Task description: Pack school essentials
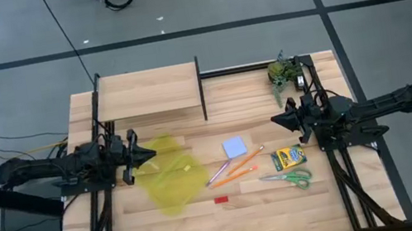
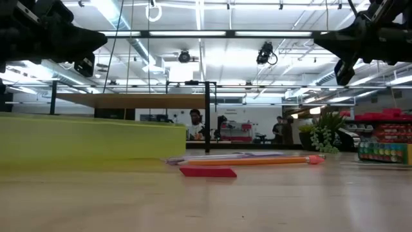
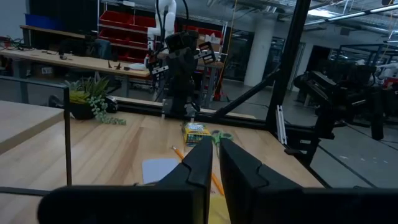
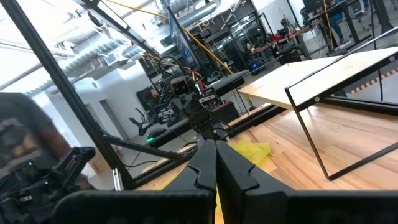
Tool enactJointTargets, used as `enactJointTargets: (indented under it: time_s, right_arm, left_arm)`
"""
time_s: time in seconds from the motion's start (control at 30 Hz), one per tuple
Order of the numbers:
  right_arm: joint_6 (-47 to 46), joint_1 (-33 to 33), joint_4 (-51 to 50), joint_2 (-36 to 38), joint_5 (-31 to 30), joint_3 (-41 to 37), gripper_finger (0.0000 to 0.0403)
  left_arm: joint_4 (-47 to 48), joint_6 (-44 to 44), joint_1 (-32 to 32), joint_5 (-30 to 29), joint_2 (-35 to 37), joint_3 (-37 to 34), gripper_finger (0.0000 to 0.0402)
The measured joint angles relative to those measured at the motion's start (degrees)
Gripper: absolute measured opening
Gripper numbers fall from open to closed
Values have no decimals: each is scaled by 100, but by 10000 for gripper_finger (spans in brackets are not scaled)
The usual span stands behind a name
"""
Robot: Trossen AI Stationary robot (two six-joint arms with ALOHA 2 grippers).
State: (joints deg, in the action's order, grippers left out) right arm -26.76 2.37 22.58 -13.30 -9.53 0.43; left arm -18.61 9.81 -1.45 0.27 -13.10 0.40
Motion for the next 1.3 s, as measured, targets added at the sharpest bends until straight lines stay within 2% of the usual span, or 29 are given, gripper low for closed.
enactJointTargets:
  time_s: [0.33,0.83,0.9,1.1,1.3]
  right_arm:
    - [0,2,1,-1,-1,2,10]
    - [0,1,-1,-2,-1,1,10]
    - [0,0,0,0,-1,1,10]
    - [-1,1,0,-1,-1,2,10]
    - [0,2,1,-1,0,2,10]
  left_arm:
    - [0,1,0,0,-2,0,28]
    - [-150,27,0,0,0,0,34]
    - [-126,376,0,2,0,0,31]
    - [-122,2637,-2,2,0,0,28]
    - [-85,3000,-2,-282,0,0,26]
